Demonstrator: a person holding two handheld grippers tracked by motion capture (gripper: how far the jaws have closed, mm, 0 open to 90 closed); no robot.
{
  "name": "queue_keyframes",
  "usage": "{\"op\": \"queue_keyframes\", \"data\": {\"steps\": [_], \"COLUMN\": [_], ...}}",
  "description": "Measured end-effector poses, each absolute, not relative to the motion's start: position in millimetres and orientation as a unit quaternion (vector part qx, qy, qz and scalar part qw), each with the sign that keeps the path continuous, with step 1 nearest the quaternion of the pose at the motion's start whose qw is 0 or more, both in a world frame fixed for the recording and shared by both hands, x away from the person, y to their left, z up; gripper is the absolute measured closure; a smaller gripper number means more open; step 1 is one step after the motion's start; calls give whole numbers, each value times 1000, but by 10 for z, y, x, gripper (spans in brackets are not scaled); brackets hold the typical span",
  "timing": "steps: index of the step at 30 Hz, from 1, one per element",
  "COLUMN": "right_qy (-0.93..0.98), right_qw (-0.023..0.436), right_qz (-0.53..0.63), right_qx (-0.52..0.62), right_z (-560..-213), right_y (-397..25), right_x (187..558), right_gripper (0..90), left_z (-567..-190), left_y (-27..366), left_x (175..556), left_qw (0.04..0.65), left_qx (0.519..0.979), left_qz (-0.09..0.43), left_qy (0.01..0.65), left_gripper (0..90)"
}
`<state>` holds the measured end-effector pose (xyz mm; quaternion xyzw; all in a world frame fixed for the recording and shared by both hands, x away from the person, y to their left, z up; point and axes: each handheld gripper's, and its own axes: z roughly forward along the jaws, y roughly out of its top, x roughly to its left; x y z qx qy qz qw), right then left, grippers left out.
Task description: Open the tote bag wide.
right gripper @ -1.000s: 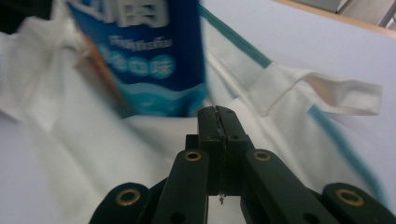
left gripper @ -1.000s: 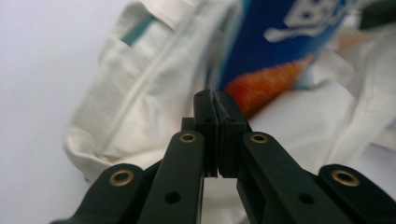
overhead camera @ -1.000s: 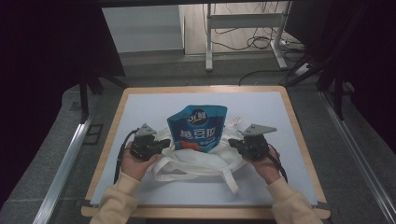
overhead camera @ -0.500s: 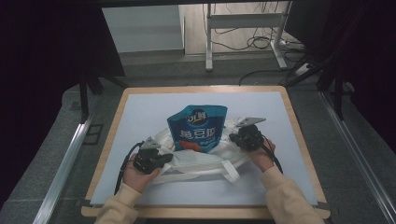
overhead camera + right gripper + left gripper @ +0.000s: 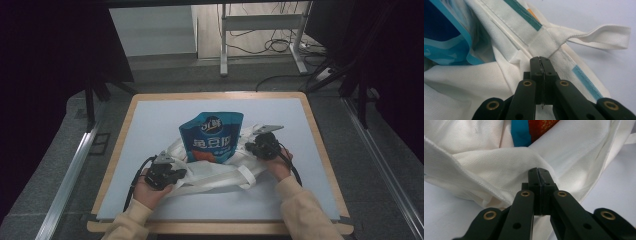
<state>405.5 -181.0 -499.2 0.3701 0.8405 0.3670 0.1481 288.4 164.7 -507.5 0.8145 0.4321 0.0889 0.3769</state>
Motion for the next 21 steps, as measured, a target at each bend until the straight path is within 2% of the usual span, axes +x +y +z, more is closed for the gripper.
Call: {"op": "queue_keyframes", "data": {"steps": [11,21], "right_qy": [827,797], "right_qw": [158,175], "right_qz": [395,464], "right_qx": [367,345], "right_z": [-4904,-4518], "right_y": [-1839,-2064], "right_x": [3962,3594], "right_gripper": [890,889], "left_z": [-4948,-4743], "left_y": [1658,1861], "left_x": [2840,2724], "left_qw": [406,448], "left_qx": [797,770], "left_qz": [112,144], "left_qy": [433,430], "left_gripper": [898,899]}}
